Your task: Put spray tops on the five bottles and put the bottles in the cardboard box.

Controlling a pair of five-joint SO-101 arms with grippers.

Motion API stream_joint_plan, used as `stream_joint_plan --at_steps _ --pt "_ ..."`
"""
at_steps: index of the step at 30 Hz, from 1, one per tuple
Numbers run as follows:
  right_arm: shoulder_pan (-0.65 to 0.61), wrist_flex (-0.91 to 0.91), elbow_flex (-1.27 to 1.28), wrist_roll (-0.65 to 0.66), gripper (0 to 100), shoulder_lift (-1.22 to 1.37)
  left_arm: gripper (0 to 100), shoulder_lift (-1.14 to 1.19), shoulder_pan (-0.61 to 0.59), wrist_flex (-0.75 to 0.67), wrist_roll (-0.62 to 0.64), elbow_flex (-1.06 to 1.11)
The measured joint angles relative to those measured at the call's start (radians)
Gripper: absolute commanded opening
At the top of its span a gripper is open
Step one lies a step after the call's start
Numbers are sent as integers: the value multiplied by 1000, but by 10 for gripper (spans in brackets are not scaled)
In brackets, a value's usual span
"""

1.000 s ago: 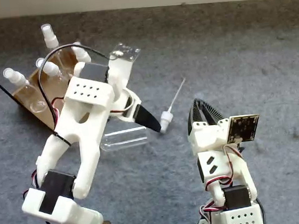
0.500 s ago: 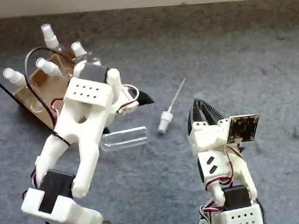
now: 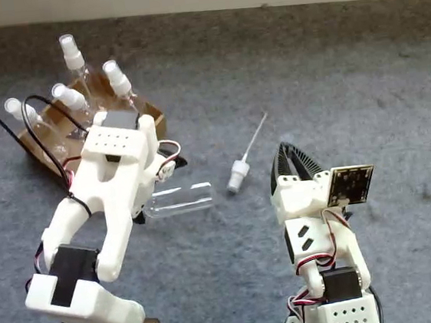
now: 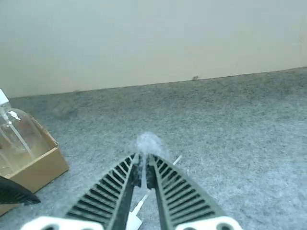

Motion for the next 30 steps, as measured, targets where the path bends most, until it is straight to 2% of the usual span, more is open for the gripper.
stream_joint_plan --at_steps 5,9,16,23,30 --pt "0 0 0 0 15 0 489 0 0 -103 54 84" --pt "0 0 0 0 15 0 479 0 49 -161 63 140" --pt "0 0 0 0 15 0 234 0 114 -311 66 221" --pt "0 0 0 0 15 0 262 0 115 -434 51 276" --pt "0 0 0 0 15 0 262 0 117 -440 -100 281"
